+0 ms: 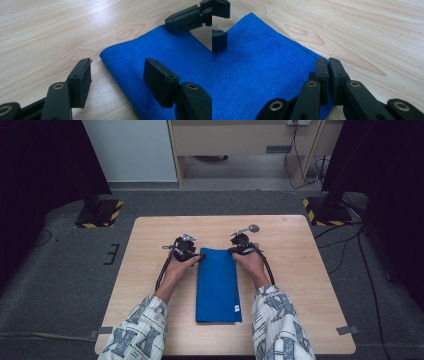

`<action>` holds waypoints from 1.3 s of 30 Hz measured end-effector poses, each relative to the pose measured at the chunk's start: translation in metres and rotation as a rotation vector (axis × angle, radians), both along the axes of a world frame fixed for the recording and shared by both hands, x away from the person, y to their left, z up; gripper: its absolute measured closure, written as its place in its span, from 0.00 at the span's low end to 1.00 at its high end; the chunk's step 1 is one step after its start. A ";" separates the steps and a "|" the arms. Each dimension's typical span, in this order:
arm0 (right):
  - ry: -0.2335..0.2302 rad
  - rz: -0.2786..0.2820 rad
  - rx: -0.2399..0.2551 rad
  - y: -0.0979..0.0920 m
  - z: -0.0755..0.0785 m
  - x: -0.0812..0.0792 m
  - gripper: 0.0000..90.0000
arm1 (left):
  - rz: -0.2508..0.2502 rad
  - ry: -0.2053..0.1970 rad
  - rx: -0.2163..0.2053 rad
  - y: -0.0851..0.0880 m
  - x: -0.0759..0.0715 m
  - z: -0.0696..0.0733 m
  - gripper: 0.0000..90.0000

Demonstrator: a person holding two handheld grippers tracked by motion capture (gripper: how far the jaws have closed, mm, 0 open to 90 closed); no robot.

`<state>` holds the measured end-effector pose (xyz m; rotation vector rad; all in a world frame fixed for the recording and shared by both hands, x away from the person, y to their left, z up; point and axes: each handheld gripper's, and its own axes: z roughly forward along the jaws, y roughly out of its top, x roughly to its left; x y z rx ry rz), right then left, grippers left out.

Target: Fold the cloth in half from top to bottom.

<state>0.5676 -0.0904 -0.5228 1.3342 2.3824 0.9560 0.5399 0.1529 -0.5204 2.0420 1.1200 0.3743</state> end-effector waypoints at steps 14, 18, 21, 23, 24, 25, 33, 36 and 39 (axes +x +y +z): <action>-0.043 -0.035 0.025 0.001 -0.005 0.000 0.79 | 0.015 0.005 0.031 -0.005 0.003 -0.011 0.58; -0.020 -0.020 0.037 0.002 -0.003 -0.003 0.95 | -0.007 0.019 0.010 -0.011 0.000 -0.010 0.75; -0.012 -0.036 0.064 -0.003 -0.002 -0.006 0.98 | -0.018 0.021 0.001 -0.012 -0.002 -0.009 0.86; -0.019 -0.043 0.072 -0.007 0.000 -0.008 0.98 | -0.023 0.023 -0.018 -0.014 -0.003 -0.008 0.92; -0.016 -0.046 0.080 -0.008 0.000 -0.010 0.98 | -0.025 0.020 -0.021 -0.015 -0.003 -0.007 0.94; -0.018 -0.044 0.086 -0.009 0.001 -0.011 0.98 | -0.026 0.017 -0.024 -0.016 -0.004 -0.005 0.95; -0.056 -0.027 0.113 -0.015 0.015 -0.022 0.98 | -0.044 -0.017 -0.038 -0.019 -0.013 0.010 0.97; -0.072 -0.019 0.119 -0.014 0.022 -0.025 0.98 | -0.037 -0.026 -0.039 -0.017 -0.016 0.014 0.97; -0.085 -0.017 0.128 -0.011 0.029 -0.028 0.98 | -0.030 -0.037 -0.040 -0.012 -0.018 0.020 0.97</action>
